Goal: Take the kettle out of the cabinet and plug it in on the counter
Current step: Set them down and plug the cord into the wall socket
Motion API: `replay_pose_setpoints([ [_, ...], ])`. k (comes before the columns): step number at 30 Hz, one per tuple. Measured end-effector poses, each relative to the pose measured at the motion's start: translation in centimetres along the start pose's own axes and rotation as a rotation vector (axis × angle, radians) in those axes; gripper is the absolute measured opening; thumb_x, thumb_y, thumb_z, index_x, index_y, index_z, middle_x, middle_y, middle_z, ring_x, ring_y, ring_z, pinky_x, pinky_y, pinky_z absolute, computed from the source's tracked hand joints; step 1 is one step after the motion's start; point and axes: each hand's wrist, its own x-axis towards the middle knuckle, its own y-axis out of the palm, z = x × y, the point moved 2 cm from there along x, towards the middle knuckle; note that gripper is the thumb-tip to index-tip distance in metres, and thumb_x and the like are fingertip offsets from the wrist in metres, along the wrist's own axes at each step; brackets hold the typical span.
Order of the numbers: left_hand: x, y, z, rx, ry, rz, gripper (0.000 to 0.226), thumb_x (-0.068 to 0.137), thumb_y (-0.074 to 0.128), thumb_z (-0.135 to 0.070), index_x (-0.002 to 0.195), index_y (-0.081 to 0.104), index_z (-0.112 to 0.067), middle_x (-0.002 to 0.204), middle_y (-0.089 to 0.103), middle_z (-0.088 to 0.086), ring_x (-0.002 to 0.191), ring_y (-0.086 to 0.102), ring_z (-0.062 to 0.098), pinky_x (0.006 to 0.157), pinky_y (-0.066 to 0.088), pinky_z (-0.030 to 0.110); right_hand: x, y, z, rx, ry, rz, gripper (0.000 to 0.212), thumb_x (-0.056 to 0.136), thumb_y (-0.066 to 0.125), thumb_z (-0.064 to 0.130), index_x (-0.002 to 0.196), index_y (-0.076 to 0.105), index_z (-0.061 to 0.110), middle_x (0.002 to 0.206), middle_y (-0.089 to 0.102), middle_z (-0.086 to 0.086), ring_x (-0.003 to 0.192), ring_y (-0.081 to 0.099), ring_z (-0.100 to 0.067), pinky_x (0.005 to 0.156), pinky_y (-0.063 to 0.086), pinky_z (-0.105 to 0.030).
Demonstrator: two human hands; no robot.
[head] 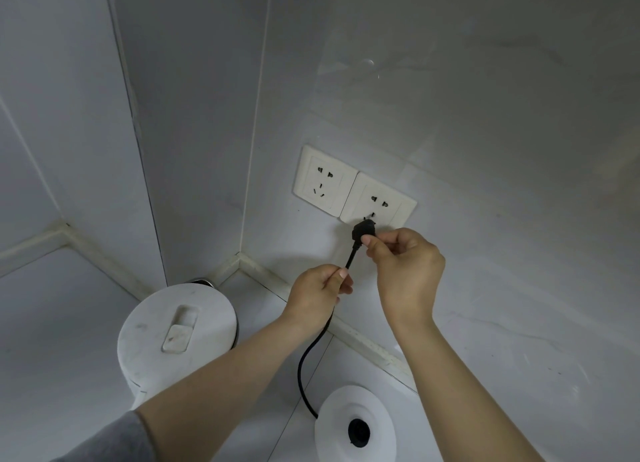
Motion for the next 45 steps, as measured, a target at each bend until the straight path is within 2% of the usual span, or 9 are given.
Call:
replay_pose_setpoints([
  [14,0.5,0.1,-0.5,0.010,-0.014,0.016,0.030,0.098,0.044,-0.022,0.077,0.066,-0.018,0.076,0.067,-0.006,0.075,0.064,0.004,0.079,0.055,0.029,0.6,0.2,-0.1,-0.041,-0.007,-0.039,0.010,0.077,0.076,0.017,0.070,0.069,0.014,0.064,0.069,0.003,0.063,0.067,-0.015,0.062,0.053,-0.024],
  [21,0.8,0.1,-0.5,-0.024,-0.026,-0.020,0.032,0.099,0.044,-0.022,0.075,0.065,-0.020,0.074,0.067,-0.005,0.074,0.064,0.007,0.076,0.055,0.028,0.9,0.8,0.4,-0.103,-0.027,-0.051,0.012,0.077,0.075,0.020,0.070,0.069,0.012,0.062,0.067,0.004,0.058,0.063,-0.010,0.058,0.048,-0.020],
  [32,1.5,0.4,-0.6,-0.012,-0.013,-0.003,0.032,0.099,0.044,-0.021,0.075,0.065,-0.019,0.073,0.066,-0.005,0.073,0.064,0.006,0.080,0.055,0.033,1.8,0.6,0.2,-0.112,0.030,-0.018,0.014,0.075,0.077,0.020,0.067,0.068,0.014,0.060,0.067,0.002,0.057,0.062,-0.014,0.061,0.053,-0.029],
  [38,1.8,0.4,-0.4,-0.003,0.001,0.014,0.032,0.099,0.043,-0.022,0.074,0.064,-0.019,0.073,0.066,-0.004,0.078,0.064,0.011,0.082,0.054,0.035,2.5,0.2,0.5,-0.139,0.052,0.027,0.015,0.072,0.079,0.022,0.065,0.069,0.014,0.062,0.068,0.001,0.058,0.062,-0.013,0.059,0.050,-0.021],
  [41,1.9,0.3,-0.2,-0.002,0.014,0.011,0.031,0.099,0.044,-0.023,0.075,0.065,-0.019,0.074,0.066,-0.004,0.077,0.065,0.010,0.079,0.054,0.030,2.6,0.2,0.4,-0.132,0.052,-0.003,0.014,0.071,0.080,0.024,0.066,0.070,0.016,0.061,0.068,0.002,0.058,0.062,-0.013,0.059,0.051,-0.022],
  [45,2.1,0.2,-0.1,0.002,0.022,0.016,0.031,0.099,0.044,-0.023,0.078,0.065,-0.016,0.075,0.066,-0.004,0.077,0.065,0.009,0.074,0.051,0.017,2.1,0.5,-0.2,-0.122,0.027,-0.054,0.016,0.073,0.079,0.025,0.067,0.070,0.014,0.057,0.065,0.002,0.051,0.058,-0.013,0.058,0.054,-0.030],
])
